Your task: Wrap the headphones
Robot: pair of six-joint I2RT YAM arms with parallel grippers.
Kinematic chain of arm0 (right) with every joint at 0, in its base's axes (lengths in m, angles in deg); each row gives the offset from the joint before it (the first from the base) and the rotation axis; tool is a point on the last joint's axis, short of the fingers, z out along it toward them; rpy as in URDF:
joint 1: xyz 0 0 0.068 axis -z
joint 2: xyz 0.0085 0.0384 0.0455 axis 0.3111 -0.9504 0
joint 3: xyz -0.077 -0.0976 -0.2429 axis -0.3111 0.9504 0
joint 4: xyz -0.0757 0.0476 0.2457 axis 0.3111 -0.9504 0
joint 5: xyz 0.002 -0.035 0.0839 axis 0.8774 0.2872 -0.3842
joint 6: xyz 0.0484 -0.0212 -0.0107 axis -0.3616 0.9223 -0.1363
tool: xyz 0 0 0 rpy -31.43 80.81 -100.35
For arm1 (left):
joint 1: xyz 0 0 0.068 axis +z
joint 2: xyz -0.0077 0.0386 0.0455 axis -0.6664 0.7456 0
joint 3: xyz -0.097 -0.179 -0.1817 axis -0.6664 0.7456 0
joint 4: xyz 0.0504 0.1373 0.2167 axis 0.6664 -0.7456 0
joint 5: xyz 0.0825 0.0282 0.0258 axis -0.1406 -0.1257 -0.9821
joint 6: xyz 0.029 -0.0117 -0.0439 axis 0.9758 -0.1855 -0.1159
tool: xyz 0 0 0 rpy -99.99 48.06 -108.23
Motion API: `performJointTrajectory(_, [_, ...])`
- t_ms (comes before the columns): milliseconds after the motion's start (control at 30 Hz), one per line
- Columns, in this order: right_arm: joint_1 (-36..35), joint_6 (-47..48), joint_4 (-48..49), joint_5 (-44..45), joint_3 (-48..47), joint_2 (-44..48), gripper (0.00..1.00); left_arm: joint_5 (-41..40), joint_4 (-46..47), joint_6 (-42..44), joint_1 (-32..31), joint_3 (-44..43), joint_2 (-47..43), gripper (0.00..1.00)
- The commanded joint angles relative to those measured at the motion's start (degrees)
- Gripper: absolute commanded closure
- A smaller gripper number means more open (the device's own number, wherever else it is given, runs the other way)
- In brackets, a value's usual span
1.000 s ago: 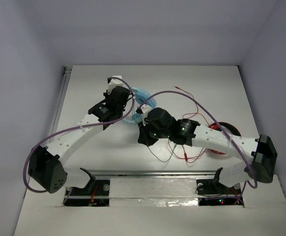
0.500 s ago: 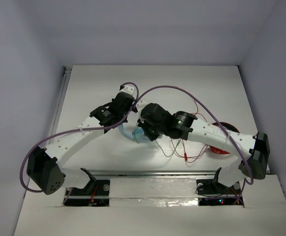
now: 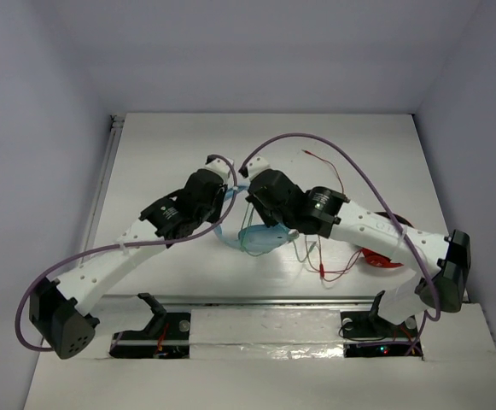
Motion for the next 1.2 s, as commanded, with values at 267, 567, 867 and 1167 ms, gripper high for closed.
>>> performJointTrajectory(267, [6.5, -1.6, 14.5, 11.3, -0.9, 3.6, 0.73, 9.7, 1.6, 1.3, -1.2, 1.7, -5.0, 1.0])
performJointTrajectory(567, [11.0, -4.3, 19.8, 5.7, 1.0, 5.4, 0.65, 8.1, 1.3, 0.3, 0.2, 2.8, -2.6, 1.0])
performJointTrajectory(867, [12.8, -7.0, 22.4, -9.4, 2.4, 6.0, 0.68, 7.1, 1.2, -0.3, 0.8, 1.3, -1.6, 1.0])
performJointTrajectory(1167, [13.9, -5.6, 22.4, -6.0, 2.2, 8.2, 1.0, 10.7, 2.4, 0.0, 0.8, 1.7, -2.6, 1.0])
